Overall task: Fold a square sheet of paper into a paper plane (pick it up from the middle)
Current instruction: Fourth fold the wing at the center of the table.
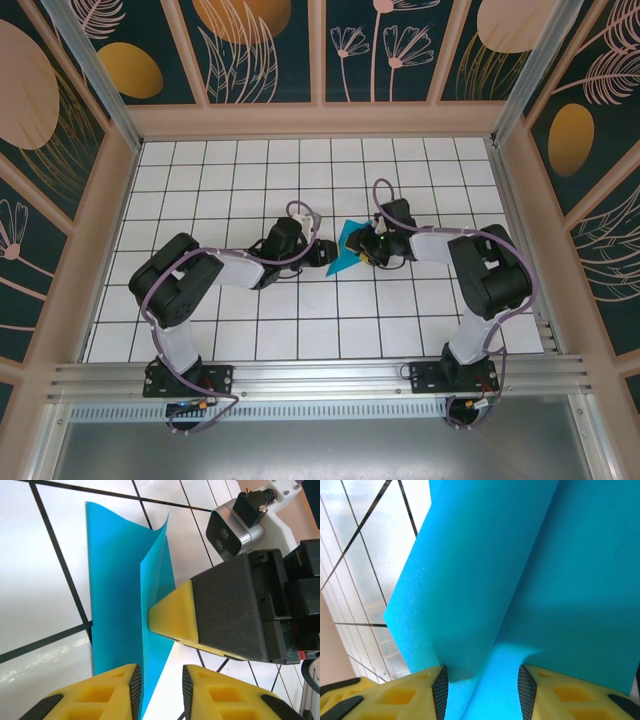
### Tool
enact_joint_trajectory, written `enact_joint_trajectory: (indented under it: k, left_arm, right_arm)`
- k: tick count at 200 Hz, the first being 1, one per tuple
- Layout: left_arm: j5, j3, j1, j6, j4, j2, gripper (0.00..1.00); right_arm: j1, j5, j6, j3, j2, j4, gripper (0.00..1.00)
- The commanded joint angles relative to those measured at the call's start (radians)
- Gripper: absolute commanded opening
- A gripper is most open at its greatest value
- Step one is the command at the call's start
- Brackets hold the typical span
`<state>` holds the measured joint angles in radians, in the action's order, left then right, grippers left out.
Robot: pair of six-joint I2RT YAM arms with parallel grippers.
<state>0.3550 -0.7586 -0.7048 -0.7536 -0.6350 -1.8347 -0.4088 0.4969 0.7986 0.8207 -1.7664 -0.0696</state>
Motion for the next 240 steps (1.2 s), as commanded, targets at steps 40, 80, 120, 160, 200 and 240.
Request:
enact_joint_trajectory:
  k: [40,80,120,160,200,240]
  left_arm:
    - [0.025,-0.033,0.004,-0.046,0.009,-0.002,0.27]
    - [0.090,-0.066,0.004,-0.055,-0.007,-0.059,0.26]
    - [0.091,-0.118,0.005,-0.033,0.051,-0.105,0.24]
    - [0.013,-0.168,0.005,0.020,0.149,-0.122,0.20]
    - [-0.023,-0.185,0.005,0.034,0.186,-0.143,0.16]
    - [-0.052,-0.193,0.006,0.054,0.214,-0.146,0.13]
  right_arm:
    - [-0.016,-0.211,0.009,0.045,-0.145,0.198,0.44]
    - [-0.016,-0.223,0.010,0.077,-0.176,0.266,0.43]
    - [-0.017,-0.216,0.020,0.092,-0.196,0.290,0.44]
    - [-0.018,-0.218,0.015,0.094,-0.197,0.300,0.45]
    - [-0.017,-0.218,0.006,0.101,-0.194,0.304,0.45]
    - [-0.015,-0.209,0.003,0.096,-0.171,0.288,0.45]
